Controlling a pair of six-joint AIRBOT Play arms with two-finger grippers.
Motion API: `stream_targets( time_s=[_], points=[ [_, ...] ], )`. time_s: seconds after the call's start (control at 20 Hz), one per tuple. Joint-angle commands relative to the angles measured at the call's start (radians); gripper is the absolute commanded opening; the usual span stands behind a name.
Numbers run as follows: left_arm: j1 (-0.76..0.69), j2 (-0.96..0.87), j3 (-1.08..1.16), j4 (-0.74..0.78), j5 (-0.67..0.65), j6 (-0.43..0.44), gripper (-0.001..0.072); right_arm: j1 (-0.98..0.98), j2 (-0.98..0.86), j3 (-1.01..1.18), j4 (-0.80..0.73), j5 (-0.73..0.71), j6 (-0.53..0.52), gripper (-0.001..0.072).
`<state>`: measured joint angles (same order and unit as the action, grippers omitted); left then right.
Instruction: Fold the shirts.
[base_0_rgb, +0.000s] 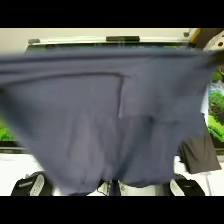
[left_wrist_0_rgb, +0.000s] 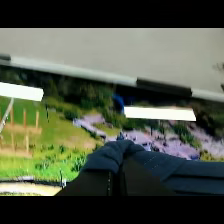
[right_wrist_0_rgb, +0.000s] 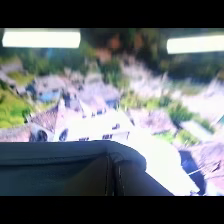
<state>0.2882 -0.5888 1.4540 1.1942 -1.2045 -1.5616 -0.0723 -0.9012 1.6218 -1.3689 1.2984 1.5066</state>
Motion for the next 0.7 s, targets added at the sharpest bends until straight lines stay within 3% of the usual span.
stream_targets(
  time_s=[0.0, 0.1, 0.2, 0.3, 0.55, 0.6, 0.65],
  points=[
    [0.003, -0.094, -0.375, -0.277, 0.241, 0.137, 0.0038, -0.001, -0.200, -0.191, 0.097, -0.334, 0.017, 0.0071],
    [-0.024, -0.222, -0.476, -0.519, 0.409, 0.293, 0.0038, -0.001, -0.338, -0.187, 0.282, -0.584, 0.055, 0.0071],
    [-0.077, -0.373, -0.486, -0.593, 0.504, 0.382, 0.0038, 0.000, -0.449, -0.187, 0.488, -0.760, 0.071, 0.0071],
    [-0.138, -0.524, -0.486, -0.593, 0.536, 0.382, 0.0039, 0.001, -0.546, -0.187, 0.570, -0.763, 0.071, 0.0071],
    [-0.294, -0.824, -0.481, -0.710, 0.492, 0.379, 0.0039, 0.072, -0.715, -0.187, 0.525, -0.567, 0.081, 0.0072],
    [-0.301, -0.849, -0.471, -0.733, 0.461, 0.379, 0.0043, 0.084, -0.727, -0.187, 0.528, -0.544, 0.105, 0.0108],
    [-0.292, -0.861, -0.446, -0.731, 0.404, 0.380, 0.0165, 0.086, -0.727, -0.187, 0.537, -0.530, 0.114, 0.0321]
  ],
)
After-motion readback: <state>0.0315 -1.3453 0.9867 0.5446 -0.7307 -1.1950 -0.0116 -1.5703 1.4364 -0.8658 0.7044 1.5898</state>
